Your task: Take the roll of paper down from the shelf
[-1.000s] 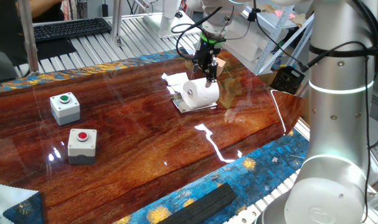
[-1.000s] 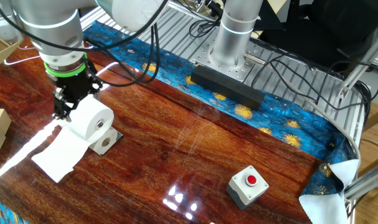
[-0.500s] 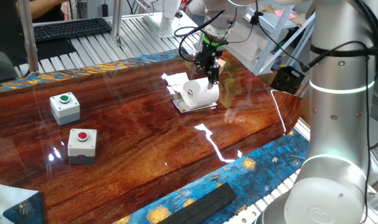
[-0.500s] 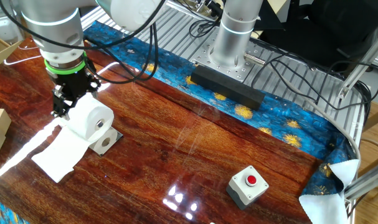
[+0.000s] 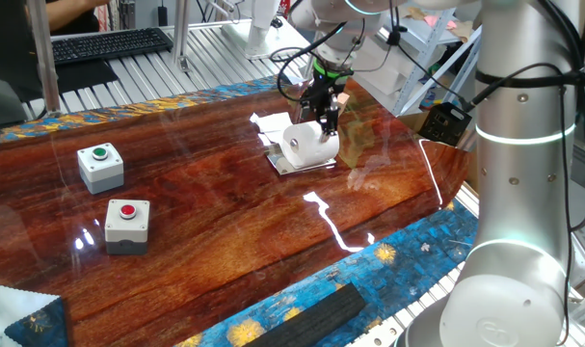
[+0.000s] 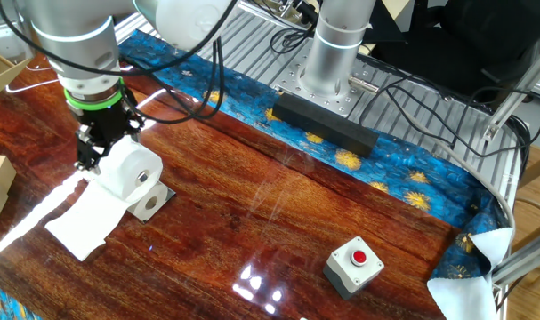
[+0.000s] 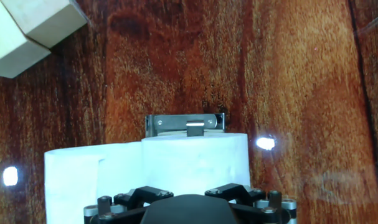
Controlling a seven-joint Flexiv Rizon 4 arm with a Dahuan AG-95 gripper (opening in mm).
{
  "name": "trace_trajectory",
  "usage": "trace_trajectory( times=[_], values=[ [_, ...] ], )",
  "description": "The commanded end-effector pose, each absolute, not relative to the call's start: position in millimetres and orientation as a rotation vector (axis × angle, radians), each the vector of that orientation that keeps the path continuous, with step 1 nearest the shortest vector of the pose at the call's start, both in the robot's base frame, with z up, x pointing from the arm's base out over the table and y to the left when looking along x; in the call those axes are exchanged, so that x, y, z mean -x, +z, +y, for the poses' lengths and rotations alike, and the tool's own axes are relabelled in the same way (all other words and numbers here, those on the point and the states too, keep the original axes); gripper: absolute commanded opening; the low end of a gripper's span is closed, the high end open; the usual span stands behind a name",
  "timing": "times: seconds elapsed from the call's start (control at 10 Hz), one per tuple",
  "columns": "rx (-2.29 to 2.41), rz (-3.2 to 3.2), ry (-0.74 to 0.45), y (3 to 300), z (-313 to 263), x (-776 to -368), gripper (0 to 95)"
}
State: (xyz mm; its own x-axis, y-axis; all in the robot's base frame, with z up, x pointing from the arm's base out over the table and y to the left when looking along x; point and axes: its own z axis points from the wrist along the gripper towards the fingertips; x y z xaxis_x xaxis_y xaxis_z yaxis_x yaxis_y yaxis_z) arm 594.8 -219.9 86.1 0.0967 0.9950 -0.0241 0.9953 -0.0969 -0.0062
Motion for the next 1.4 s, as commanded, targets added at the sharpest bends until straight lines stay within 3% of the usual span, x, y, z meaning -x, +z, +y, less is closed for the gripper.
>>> trace_trajectory(
  times=[0.1,0.5,0.6,0.7,0.8,1.4],
  values=[
    [-2.324,2.103,-0.026,79.6,-220.3,-594.4,95.0],
    [-2.315,2.099,-0.010,70.0,-221.0,-591.9,95.0],
    [-2.322,2.085,0.000,69.7,-221.0,-591.9,76.0],
    [-2.315,2.073,0.021,69.4,-221.0,-591.9,76.0],
    [-2.286,2.079,0.033,69.2,-221.0,-591.8,0.0],
    [-2.281,2.081,0.033,69.2,-221.0,-591.8,0.0]
  ],
)
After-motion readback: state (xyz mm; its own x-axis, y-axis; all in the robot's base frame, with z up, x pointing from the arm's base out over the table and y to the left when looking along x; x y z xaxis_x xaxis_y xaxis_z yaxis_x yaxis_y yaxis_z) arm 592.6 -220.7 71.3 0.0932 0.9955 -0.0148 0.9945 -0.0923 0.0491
